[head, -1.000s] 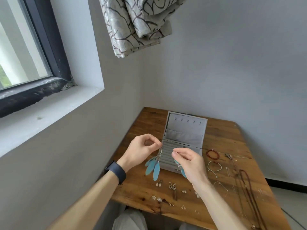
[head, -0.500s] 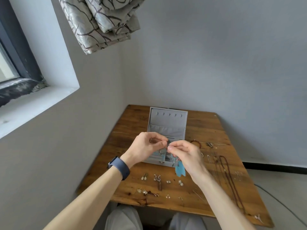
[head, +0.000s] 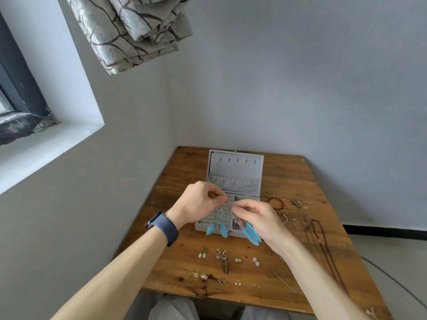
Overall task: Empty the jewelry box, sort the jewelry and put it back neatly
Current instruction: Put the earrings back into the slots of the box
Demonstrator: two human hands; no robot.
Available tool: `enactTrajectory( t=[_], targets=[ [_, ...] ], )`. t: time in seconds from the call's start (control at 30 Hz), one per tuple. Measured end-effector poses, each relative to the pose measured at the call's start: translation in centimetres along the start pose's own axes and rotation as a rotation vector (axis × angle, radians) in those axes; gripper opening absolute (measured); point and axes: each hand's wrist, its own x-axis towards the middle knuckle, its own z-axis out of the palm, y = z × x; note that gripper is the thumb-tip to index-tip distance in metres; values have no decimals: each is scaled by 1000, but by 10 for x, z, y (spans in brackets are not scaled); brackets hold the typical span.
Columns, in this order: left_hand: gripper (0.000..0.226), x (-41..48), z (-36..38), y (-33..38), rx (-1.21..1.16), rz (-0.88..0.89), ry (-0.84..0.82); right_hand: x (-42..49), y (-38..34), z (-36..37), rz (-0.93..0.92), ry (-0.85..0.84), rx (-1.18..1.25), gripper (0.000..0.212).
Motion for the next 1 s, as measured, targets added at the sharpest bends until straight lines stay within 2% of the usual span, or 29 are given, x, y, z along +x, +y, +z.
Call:
enactTrajectory(
  t=[0.3,0.5,0.6,0.73,0.87,1.0],
  targets=[
    [13,34,-1,-26,47,4,-46,49,13,7,-49,25,-169,10],
    [13,78,-1,-54,66,-40,-62,100,23,16,-249,79,-520,10],
    [23,103,-4,-75,-7,-119,-3,138,23,12,-179,135,-445,13],
    [65,139,-4,-99,-194,-332,58,188,21,8,-34,230,-308,12],
    [99,173,0,-106,-396,-503,-128,218,26,10,59,233,-260,13],
    [91,192,-4,-115,-433,-596,-305,230,31,12,122,224,-140,15]
  ],
)
